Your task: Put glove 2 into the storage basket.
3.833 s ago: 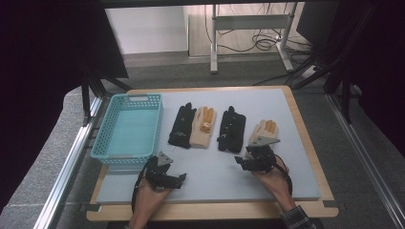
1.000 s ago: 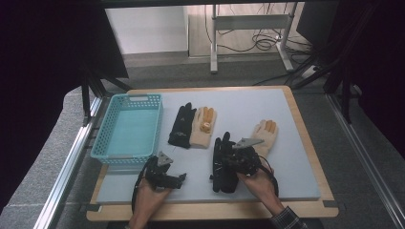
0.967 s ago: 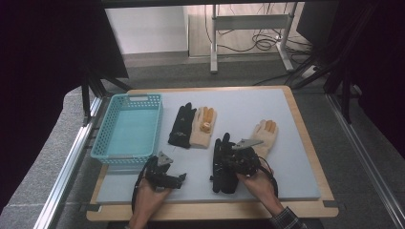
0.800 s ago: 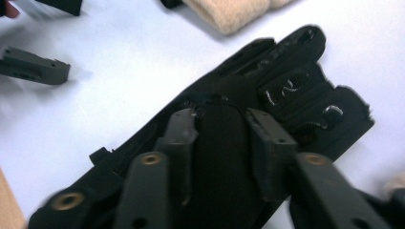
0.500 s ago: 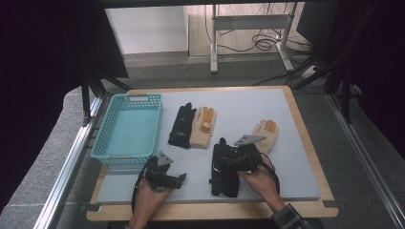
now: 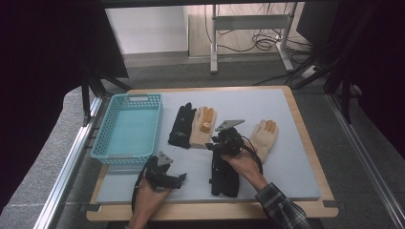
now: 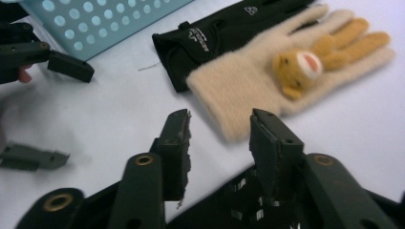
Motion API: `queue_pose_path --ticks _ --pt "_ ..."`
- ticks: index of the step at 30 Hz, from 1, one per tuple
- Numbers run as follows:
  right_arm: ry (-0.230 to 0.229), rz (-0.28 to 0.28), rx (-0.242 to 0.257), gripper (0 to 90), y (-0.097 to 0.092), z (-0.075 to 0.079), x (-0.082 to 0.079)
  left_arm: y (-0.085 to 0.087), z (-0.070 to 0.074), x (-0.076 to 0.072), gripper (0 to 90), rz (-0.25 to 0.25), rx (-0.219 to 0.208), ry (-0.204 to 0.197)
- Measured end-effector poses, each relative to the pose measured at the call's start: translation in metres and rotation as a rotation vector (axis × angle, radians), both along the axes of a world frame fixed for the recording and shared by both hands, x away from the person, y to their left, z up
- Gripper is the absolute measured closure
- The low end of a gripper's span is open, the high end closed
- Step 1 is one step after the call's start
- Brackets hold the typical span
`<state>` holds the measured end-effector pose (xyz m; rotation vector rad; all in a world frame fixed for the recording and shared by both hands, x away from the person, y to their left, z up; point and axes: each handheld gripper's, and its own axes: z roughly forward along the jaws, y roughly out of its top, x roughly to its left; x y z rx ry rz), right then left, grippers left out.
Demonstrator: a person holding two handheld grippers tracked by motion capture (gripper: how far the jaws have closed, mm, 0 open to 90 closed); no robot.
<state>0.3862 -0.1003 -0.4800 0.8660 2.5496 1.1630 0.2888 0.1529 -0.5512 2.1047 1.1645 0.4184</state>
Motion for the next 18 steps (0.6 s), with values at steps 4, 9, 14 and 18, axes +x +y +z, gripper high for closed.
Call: queue_pose_path --ticks 4,9,14,18 --pt "0.003 0.012 -0.006 64.8 0.014 0.0 0.012 0.0 0.0 0.0 2.4 0.001 -0.001 0.001" --pt "0.008 0.026 -0.01 68.0 0.034 -0.001 0.029 0.0 0.0 0.0 2.4 0.0 0.0 0.001" --pt "-0.001 0.039 -0.013 66.8 0.05 -0.003 0.043 0.0 0.0 0.0 2.3 0.0 0.001 0.001" --pt "-0.008 0.041 -0.013 58.0 0.072 -0.008 0.064 0.0 0.0 0.0 2.3 0.0 0.0 0.002"
